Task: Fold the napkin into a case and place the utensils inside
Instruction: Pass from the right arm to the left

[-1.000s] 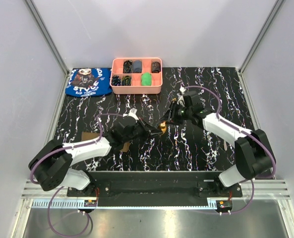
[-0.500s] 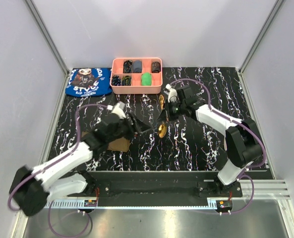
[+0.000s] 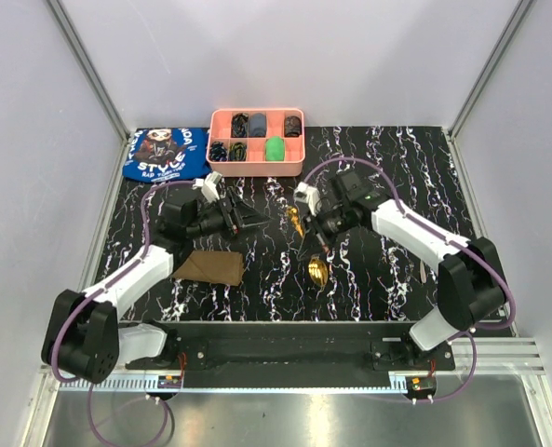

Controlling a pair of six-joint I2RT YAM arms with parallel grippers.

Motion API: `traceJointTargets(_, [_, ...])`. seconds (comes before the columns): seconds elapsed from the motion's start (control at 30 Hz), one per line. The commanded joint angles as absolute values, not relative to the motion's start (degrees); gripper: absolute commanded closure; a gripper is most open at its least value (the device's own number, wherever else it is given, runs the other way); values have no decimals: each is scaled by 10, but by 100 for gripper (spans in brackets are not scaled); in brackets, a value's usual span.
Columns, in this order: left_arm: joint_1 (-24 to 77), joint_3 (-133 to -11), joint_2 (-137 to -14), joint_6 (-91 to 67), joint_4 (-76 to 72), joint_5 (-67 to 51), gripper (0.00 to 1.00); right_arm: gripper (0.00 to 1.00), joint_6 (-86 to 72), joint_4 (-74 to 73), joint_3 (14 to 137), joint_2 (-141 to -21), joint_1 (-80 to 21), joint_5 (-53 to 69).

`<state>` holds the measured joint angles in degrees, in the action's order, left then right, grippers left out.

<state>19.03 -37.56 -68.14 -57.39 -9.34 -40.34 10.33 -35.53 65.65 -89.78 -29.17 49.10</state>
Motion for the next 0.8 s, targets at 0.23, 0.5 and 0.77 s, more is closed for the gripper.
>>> traceJointTargets(0.23, [215, -341, -760, -724, -424, -519, 23, 100, 134, -395, 700, -925, -337, 554])
traceJointTargets(0.5, [243, -341, -776, -707, -414, -504, 28, 100, 142, -403, 718, -946, -339, 586])
traceJointTargets(0.77, [240, -364, -824, -744, -480, -505, 83, 100, 114, -402, 716, -947, -347, 626])
